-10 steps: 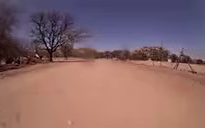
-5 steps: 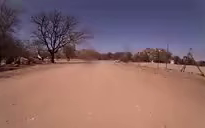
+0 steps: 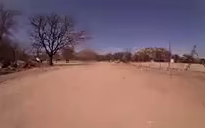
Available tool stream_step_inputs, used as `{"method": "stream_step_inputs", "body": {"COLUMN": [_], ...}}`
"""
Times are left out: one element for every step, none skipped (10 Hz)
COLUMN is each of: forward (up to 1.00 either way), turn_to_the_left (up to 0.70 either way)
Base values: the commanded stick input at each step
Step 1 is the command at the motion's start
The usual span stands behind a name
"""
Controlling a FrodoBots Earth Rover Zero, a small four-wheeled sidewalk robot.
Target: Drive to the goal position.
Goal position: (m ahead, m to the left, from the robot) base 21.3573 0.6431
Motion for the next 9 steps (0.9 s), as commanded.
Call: {"method": "stream_step_inputs", "body": {"forward": [1.0, 1.0, 1.0, 1.0, 1.0, 1.0, 1.0, 1.0, 1.0], "turn_to_the_left": [0.0, 0.0, 0.0, 0.0, 0.0, 0.0, 0.0, 0.0, 0.0]}}
